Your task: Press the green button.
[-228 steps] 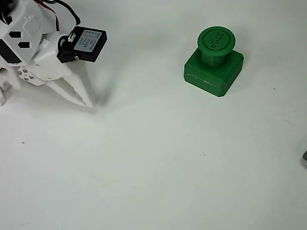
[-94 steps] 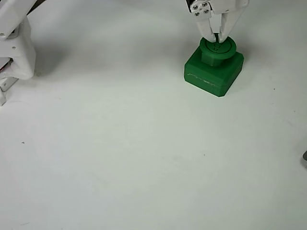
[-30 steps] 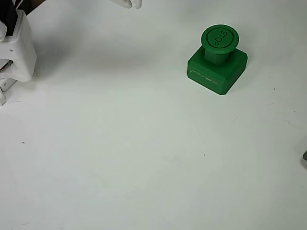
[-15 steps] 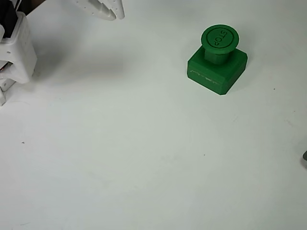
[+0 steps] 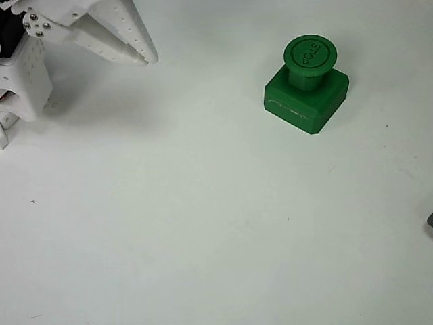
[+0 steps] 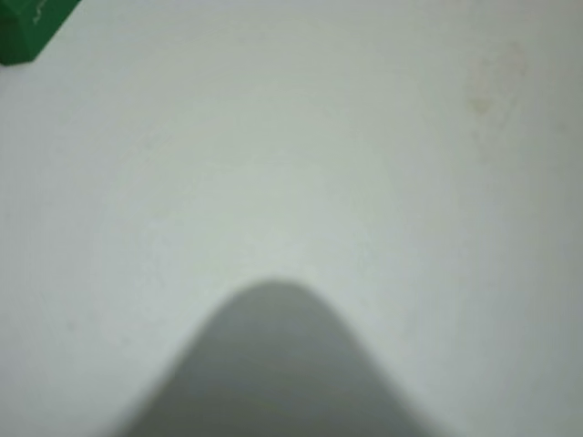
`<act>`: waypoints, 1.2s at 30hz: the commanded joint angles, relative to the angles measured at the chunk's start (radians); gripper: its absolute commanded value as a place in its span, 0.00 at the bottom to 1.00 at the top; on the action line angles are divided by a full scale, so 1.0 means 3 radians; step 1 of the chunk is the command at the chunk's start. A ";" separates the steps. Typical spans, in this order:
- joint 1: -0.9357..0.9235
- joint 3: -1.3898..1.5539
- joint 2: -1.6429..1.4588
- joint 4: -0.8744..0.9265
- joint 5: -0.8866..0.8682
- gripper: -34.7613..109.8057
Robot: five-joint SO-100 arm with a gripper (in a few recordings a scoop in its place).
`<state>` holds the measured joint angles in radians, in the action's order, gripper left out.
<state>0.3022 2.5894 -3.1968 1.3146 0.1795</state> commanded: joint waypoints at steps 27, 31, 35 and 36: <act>-0.0317 0.1493 -0.0383 -0.1958 0.0808 0.24; -0.0322 0.1631 -0.0399 -0.2045 0.0772 0.24; -0.0363 0.1631 -0.0399 -0.2045 0.0716 0.24; -0.0389 0.1631 -0.0399 -0.2025 0.0670 0.24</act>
<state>0.2010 3.0894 -3.2981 0.7317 0.4004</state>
